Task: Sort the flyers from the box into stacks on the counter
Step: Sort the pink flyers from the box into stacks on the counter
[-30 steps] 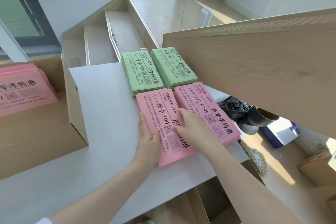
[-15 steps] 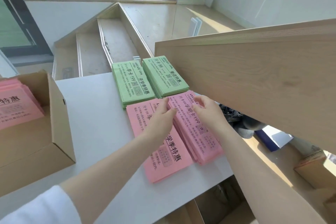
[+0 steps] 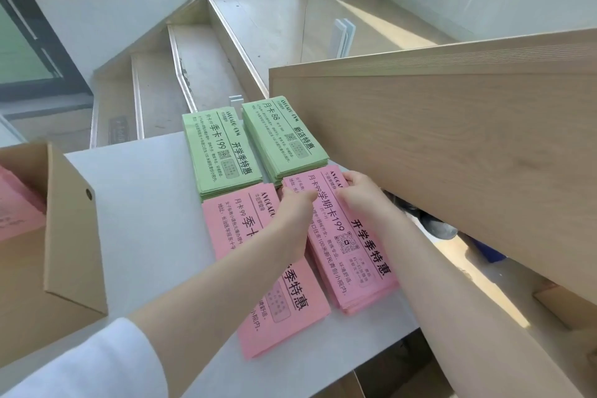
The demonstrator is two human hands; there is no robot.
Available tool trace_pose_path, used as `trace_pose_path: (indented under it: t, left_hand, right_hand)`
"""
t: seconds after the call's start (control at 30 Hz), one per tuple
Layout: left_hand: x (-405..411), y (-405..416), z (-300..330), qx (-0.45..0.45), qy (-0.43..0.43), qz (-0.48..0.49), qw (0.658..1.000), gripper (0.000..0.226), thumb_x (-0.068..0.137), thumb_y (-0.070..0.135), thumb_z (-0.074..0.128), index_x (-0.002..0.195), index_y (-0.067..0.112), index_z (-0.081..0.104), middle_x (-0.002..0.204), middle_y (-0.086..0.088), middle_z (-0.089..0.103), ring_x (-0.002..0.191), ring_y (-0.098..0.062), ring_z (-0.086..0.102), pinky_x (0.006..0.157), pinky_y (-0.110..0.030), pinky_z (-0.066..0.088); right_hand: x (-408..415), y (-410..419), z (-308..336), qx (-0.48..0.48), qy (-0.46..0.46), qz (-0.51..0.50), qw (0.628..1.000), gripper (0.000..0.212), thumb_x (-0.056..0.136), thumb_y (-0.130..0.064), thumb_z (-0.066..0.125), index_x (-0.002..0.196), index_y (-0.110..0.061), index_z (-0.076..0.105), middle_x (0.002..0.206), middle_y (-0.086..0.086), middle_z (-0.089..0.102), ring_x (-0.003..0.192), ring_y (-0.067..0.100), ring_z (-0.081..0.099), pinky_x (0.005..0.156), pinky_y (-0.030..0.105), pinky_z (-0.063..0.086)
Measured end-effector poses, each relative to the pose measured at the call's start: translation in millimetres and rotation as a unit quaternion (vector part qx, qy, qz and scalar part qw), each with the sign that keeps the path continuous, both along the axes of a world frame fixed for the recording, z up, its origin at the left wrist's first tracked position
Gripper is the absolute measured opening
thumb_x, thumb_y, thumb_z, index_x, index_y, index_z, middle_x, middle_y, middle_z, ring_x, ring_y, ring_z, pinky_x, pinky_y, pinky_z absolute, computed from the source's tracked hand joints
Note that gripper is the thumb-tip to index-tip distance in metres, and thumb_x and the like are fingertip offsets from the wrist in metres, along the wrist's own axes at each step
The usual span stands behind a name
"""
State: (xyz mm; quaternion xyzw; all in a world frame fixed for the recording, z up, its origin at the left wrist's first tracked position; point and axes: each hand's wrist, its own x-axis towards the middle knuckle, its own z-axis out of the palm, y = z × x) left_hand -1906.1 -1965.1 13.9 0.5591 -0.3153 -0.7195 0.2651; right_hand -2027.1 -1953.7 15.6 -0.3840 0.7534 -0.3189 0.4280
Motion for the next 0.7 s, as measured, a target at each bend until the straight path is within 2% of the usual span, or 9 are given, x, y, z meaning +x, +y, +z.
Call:
trace_pose_path:
  t: [0.1,0.17,0.2,0.27,0.33,0.4,0.47,0.57,0.7]
  left_hand:
    - [4.6,3.0,4.8,-0.001,0.014,-0.010,1.000,0.037,0.095,0.023,0.045,0.131,0.022,0.038,0.103,0.002,0.062,0.087,-0.015,0.062,0.063,-0.029,0.045]
    - [8.9,4.0,3.3,-0.040,0.008,-0.036,0.999,0.053,0.090,0.029,0.048,0.138,0.024,0.029,0.132,0.001,0.052,0.112,-0.018,0.056,0.088,-0.037,0.045]
    - [12.5,6.5,4.9,-0.064,-0.001,-0.059,0.996,0.063,0.087,0.031,0.049,0.144,0.029,0.021,0.146,0.004,0.037,0.127,-0.020,0.044,0.104,-0.042,0.035]
    - [23.7,15.0,11.7,-0.099,-0.006,-0.090,0.991,0.069,0.090,0.028,0.047,0.148,0.031,0.009,0.155,0.005,0.018,0.140,-0.020,0.022,0.113,-0.043,0.015]
    - [40.9,23.5,20.9,-0.136,0.042,-0.080,0.987,0.060,0.093,0.019,0.044,0.147,0.022,0.019,0.153,0.002,0.026,0.139,-0.015,0.027,0.116,-0.037,0.017]
    - [64.9,30.4,31.0,-0.158,0.104,-0.039,0.981,0.044,0.093,0.008,0.043,0.137,0.015,0.039,0.139,-0.001,0.047,0.129,-0.013,0.042,0.112,-0.032,0.029]
    - [95.9,35.7,40.7,-0.203,0.078,-0.025,0.976,0.031,0.091,0.004,0.046,0.119,0.016,0.055,0.123,0.000,0.060,0.115,-0.012,0.055,0.102,-0.029,0.040]
    - [151.0,44.7,49.4,-0.253,0.012,-0.004,0.967,0.025,0.092,0.002,0.046,0.104,0.018,0.060,0.109,0.000,0.066,0.097,-0.013,0.063,0.088,-0.026,0.047]
    - [236.5,62.8,61.5,-0.288,-0.040,0.053,0.955,0.025,0.093,0.002,0.043,0.106,0.015,0.060,0.101,0.000,0.069,0.093,-0.015,0.065,0.084,-0.025,0.049]
  right_hand:
    - [1.1,2.2,1.1,-0.002,0.010,0.014,1.000,0.023,0.089,-0.009,0.044,0.096,-0.025,0.059,0.103,0.003,0.070,0.090,0.023,0.068,0.083,0.045,0.055]
    - [3.3,5.1,4.7,-0.010,0.047,0.014,0.999,0.029,0.091,-0.015,0.044,0.119,-0.019,0.052,0.124,0.001,0.060,0.108,0.021,0.061,0.092,0.037,0.049]
    - [5.0,7.8,8.3,-0.022,0.081,0.009,0.996,0.040,0.093,-0.017,0.046,0.132,-0.016,0.044,0.134,-0.001,0.051,0.120,0.020,0.052,0.096,0.031,0.042]
    - [12.3,17.0,17.2,-0.075,0.141,0.006,0.987,0.049,0.094,-0.018,0.048,0.141,-0.014,0.034,0.145,-0.001,0.039,0.131,0.015,0.038,0.099,0.025,0.032]
    - [27.6,27.9,26.4,-0.148,0.153,0.024,0.977,0.041,0.094,-0.015,0.049,0.134,-0.015,0.044,0.139,-0.003,0.045,0.123,0.007,0.042,0.093,0.016,0.029]
    - [50.1,35.2,32.9,-0.196,0.147,0.058,0.968,0.034,0.092,-0.011,0.050,0.125,-0.016,0.053,0.130,-0.007,0.051,0.116,0.001,0.042,0.094,0.012,0.027]
    - [77.7,36.4,35.9,-0.211,0.121,0.101,0.965,0.030,0.092,-0.012,0.052,0.122,-0.017,0.056,0.121,-0.010,0.056,0.115,0.001,0.045,0.095,0.012,0.029]
    - [126.8,32.7,40.0,-0.211,0.072,0.178,0.958,0.025,0.093,-0.014,0.052,0.116,-0.018,0.059,0.114,-0.009,0.062,0.109,0.005,0.055,0.095,0.022,0.043]
    - [200.6,23.5,46.8,-0.230,0.049,0.249,0.939,0.020,0.092,-0.009,0.053,0.107,-0.016,0.064,0.099,-0.012,0.063,0.094,0.002,0.058,0.081,0.009,0.044]
